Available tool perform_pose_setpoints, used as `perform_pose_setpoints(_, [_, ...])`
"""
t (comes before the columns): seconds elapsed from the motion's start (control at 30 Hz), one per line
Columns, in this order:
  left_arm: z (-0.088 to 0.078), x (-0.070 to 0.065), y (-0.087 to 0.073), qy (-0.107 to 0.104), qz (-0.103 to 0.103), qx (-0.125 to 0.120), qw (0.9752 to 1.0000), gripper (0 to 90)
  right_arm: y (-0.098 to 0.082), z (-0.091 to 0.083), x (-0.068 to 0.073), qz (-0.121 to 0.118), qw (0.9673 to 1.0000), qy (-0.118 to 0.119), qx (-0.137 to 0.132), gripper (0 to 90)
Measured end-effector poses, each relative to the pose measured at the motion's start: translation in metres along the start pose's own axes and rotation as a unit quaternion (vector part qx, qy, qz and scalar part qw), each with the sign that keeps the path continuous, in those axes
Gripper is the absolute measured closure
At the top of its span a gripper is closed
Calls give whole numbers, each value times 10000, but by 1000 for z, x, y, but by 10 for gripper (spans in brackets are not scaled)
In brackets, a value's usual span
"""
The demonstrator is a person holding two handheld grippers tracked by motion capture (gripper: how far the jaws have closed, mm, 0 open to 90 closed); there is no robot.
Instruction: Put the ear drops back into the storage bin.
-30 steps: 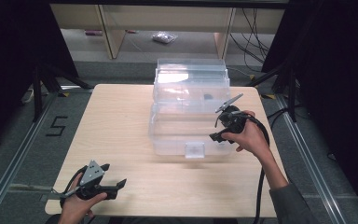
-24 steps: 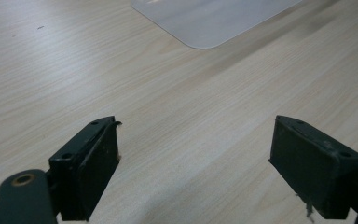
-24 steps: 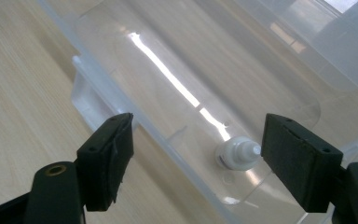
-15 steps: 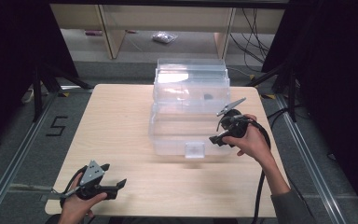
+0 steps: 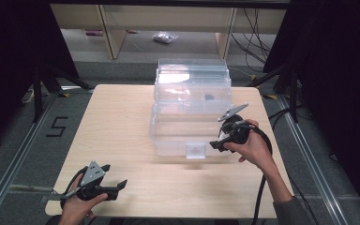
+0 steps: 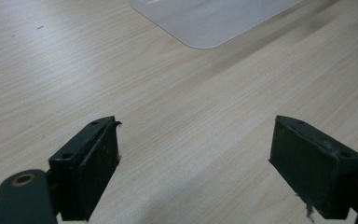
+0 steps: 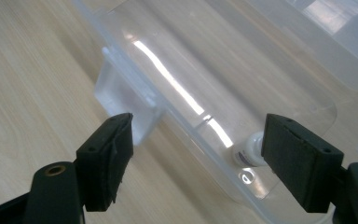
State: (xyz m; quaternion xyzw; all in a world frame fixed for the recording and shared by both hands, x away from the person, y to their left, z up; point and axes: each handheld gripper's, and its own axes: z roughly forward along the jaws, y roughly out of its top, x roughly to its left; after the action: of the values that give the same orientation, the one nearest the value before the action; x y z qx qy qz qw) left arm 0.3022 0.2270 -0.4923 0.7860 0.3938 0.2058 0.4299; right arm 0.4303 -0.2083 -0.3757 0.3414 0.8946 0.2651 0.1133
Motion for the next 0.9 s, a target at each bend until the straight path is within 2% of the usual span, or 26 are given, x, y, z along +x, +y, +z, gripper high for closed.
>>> perform_pose_setpoints(0.1, [0,0,0,2,-8,-8,10000,150,-2,0,2,0,10000,58,-34,258])
perform_pose_setpoints(0.13, [0,0,0,1,-8,-7,10000,149,-3,0,2,-94,9999,48,-55,257])
perform_pose_setpoints(0.2, [0,0,0,3,15,7,10000,150,-4,0,5,-4,10000,37,-67,257])
perform_pose_setpoints(0.23, [0,0,0,1,-4,-9,10000,150,-5,1,3,-169,9998,81,-114,256])
perform_pose_setpoints(0.27, [0,0,0,2,-3,-8,10000,150,-5,0,8,38,10000,46,-45,254])
perform_pose_setpoints(0.3, [0,0,0,6,16,5,10000,150,-5,0,8,21,10000,55,-25,254])
perform_pose_setpoints(0.33, [0,0,0,11,23,-1,10000,149,-6,1,7,-105,9999,71,-90,253])
perform_pose_setpoints(0.37, [0,0,0,11,22,-2,10000,150,-6,1,9,-36,9999,89,-79,253])
perform_pose_setpoints(0.4, [0,0,0,12,4,-15,10000,150,-7,1,9,-95,9998,108,-124,253])
perform_pose_setpoints(0.5, [0,0,0,1,0,-8,10000,150,-8,1,13,-28,9999,99,-138,252])
perform_pose_setpoints(0.57, [0,0,0,2,18,3,10000,150,-9,1,15,-122,9997,128,-192,252])
perform_pose_setpoints(0.63, [0,0,0,-2,29,14,10000,150,-10,2,19,-69,9998,114,-174,252])
perform_pose_setpoints(0.67, [0,0,0,11,36,-1,10000,150,-10,1,18,-156,9996,166,-179,252])
perform_pose_setpoints(0.7, [0,0,0,8,37,-9,10000,150,-11,3,22,-59,9996,111,-252,252])
perform_pose_setpoints(0.77, [0,0,0,16,26,-3,10000,150,-12,2,22,-163,9996,93,-227,252])
perform_pose_setpoints(0.8, [0,0,0,11,27,-6,10000,150,-13,2,23,-77,9995,184,-234,252])
perform_pose_setpoints(0.83, [0,0,0,11,27,-4,10000,150,-14,1,23,-204,9992,213,-260,252])
perform_pose_setpoints(0.9, [0,0,0,12,29,-3,10000,150,-15,1,25,-137,9993,226,-251,251])
